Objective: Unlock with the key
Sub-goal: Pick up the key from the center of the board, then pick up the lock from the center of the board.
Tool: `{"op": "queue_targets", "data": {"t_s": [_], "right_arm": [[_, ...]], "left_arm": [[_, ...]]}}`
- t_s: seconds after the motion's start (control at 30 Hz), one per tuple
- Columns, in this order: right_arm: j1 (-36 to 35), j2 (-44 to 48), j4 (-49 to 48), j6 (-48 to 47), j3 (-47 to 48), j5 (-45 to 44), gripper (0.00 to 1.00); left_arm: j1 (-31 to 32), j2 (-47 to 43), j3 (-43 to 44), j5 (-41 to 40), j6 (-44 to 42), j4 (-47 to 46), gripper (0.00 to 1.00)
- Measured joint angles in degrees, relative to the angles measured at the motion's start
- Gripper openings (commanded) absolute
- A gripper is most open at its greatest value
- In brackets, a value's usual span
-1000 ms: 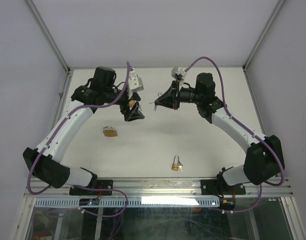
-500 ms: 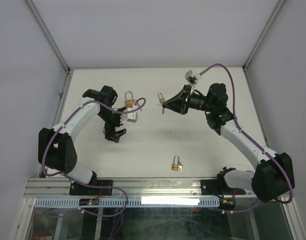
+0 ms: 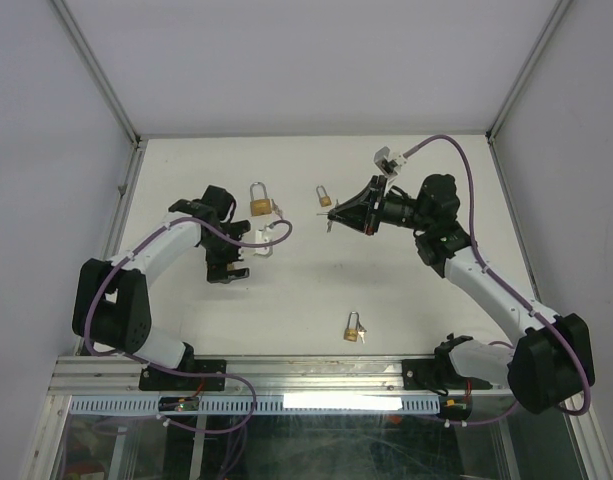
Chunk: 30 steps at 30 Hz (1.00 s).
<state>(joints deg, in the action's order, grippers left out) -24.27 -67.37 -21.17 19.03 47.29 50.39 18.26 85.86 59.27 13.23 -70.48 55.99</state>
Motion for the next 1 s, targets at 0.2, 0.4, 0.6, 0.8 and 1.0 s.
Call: {"op": "queue_targets", "data": {"t_s": [0.2,0.4,0.6,0.8,1.0], "right_arm": [[0.00,0.11,-0.02,-0.02,-0.04,-0.02,0.00],[0.00,0.11,-0.02,-0.09,-0.04,-0.02,0.00],[0.00,0.15,0.00,-0.50,-0.04,-0.02,0.00],[0.04,0.42,-0.02,-0.72,-0.04,-0.02,0.00],[0.15,0.85,0.02,-1.01,-0.04,0.00,0.00]], "left_arm": [[-1.05,0.24,-0.94,-1.25,-1.95,-0.15,0.77],[-1.49,2.16,-2.03,-2.03,-2.47,-2.14,0.67],[-1.49,2.32,-3.63,-2.60,-2.67,-4.96,0.48],[-1.49,2.32,-5.16,-3.02,-3.72,-6.73,0.22],[-1.49,2.27,-5.40,-4.15,-4.22,-7.37,0.00]]}}
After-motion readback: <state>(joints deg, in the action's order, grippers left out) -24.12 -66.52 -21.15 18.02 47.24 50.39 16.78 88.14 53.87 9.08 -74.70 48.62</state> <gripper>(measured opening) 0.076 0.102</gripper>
